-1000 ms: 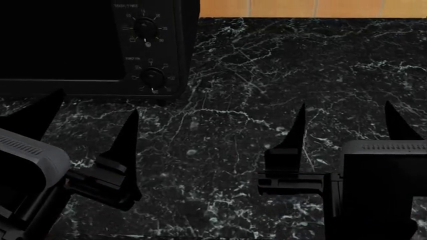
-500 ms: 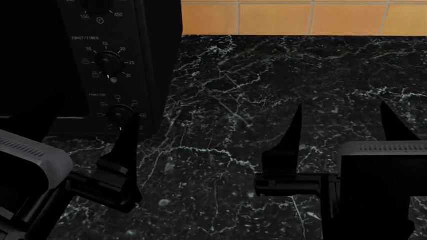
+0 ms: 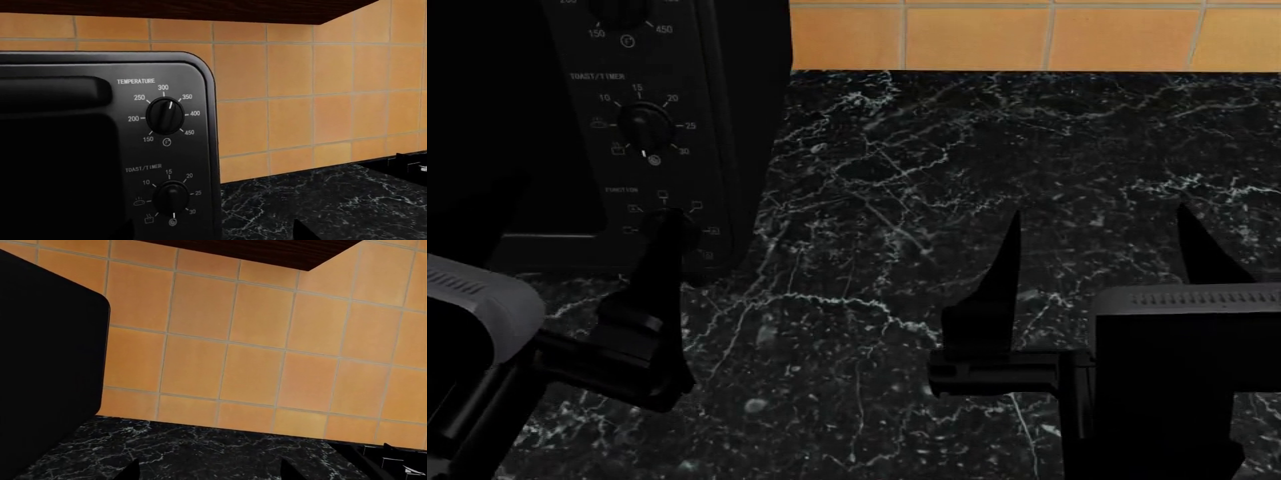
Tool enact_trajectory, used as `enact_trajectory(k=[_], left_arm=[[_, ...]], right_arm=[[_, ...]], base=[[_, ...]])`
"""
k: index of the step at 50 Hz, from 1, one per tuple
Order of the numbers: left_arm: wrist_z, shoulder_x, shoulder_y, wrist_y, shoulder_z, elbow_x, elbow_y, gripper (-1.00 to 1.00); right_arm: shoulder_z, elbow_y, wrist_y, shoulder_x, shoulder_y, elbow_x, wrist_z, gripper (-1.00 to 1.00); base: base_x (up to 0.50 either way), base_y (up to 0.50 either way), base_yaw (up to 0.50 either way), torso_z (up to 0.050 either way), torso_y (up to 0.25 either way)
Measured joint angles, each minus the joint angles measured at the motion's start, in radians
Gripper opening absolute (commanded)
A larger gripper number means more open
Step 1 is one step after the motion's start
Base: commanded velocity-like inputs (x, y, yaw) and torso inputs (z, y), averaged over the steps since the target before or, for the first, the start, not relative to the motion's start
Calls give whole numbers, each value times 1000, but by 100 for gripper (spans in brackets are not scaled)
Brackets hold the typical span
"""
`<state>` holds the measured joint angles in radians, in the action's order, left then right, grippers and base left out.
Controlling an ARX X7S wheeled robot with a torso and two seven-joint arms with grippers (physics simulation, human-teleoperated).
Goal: Decrease the toaster oven temperature.
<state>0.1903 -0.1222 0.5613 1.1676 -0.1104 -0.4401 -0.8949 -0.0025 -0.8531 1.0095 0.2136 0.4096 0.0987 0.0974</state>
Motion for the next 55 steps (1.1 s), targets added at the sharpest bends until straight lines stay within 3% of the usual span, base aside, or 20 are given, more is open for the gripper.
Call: enact_trajectory(k=[10,25,55], left_arm=[[29,2,149,92,-15,-20,22,100],[21,-36,349,98,-134,4,178,100],[41,-41,508,-5,-247,93,546,100]], right_arm=[[0,8,-14,0,-8,7,2,100],[-2,40,-49,0,-17,17,4,100],[1,127,-143,0,-51,39,3,100]], base=[[0,0,0,0,0],[0,0,0,0,0],[0,0,0,0,0]])
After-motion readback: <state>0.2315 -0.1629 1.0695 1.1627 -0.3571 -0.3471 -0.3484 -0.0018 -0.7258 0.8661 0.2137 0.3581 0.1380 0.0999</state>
